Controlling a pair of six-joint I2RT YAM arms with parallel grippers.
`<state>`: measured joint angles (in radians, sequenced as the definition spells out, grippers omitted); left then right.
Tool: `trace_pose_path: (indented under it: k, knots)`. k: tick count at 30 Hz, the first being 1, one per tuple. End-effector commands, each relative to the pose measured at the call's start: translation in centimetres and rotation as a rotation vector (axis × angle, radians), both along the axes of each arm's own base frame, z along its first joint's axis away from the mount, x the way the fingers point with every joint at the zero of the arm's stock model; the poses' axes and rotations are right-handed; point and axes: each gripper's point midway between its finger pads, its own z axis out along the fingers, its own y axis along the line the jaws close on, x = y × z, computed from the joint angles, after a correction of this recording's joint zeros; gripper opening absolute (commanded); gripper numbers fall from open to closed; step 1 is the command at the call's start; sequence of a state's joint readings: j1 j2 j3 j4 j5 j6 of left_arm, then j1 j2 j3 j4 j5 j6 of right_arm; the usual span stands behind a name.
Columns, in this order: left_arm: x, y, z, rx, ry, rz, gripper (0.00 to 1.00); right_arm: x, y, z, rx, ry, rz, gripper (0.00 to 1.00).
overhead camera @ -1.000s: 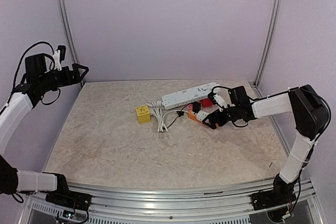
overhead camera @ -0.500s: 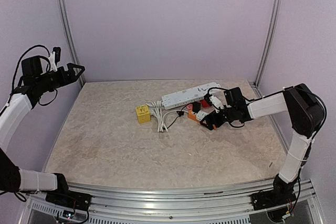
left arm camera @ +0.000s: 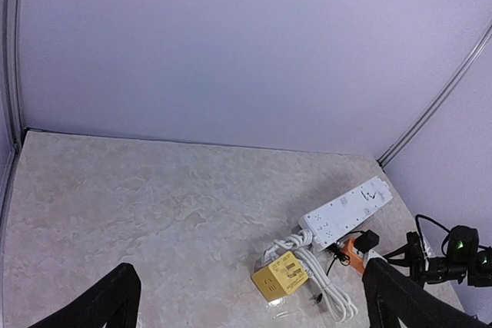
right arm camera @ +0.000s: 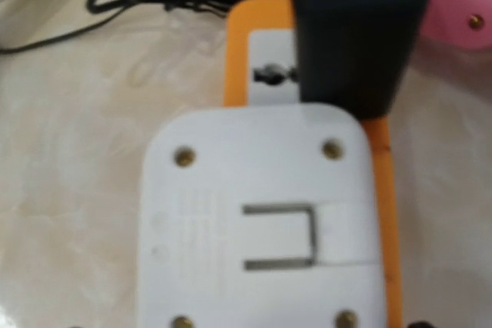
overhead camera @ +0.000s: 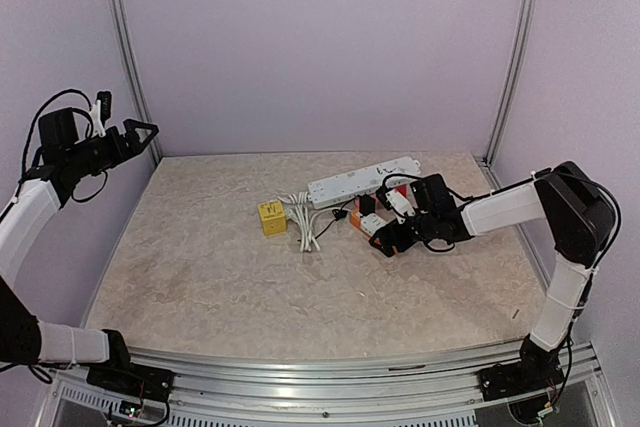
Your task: Pull the plug off the socket
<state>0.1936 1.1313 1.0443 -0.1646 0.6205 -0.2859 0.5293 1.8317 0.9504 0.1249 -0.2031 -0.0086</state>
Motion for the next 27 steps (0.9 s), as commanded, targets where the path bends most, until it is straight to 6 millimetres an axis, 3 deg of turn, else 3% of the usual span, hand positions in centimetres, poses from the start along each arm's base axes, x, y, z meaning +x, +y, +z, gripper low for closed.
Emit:
trace_pose_path:
  k: [1,6,13,27]
  knots:
    - [0.1,0.2,-0.6,-0.015,0.008,-0.002,0.99,0.6,-1.6,1.5,-0.009,-0.048,-0.153,0.90]
    - [0.0,0.1,-0.5,-0.017,0.007,-0.008,0.99,0.5,-2.4,1.5,-0.034,-0.073,-0.176,0.92]
    - [-0.2,0.3,-0.1,-0.015,-0.002,0.003,0.99,-0.1,-1.5,0.4,-0.017,-0.045,-0.118,0.92]
    - [-0.2,0.6,-0.2,-0.017,0.001,0.013,0.99,0.2,-1.4,-1.8,-0.059,-0.006,-0.110,0.83]
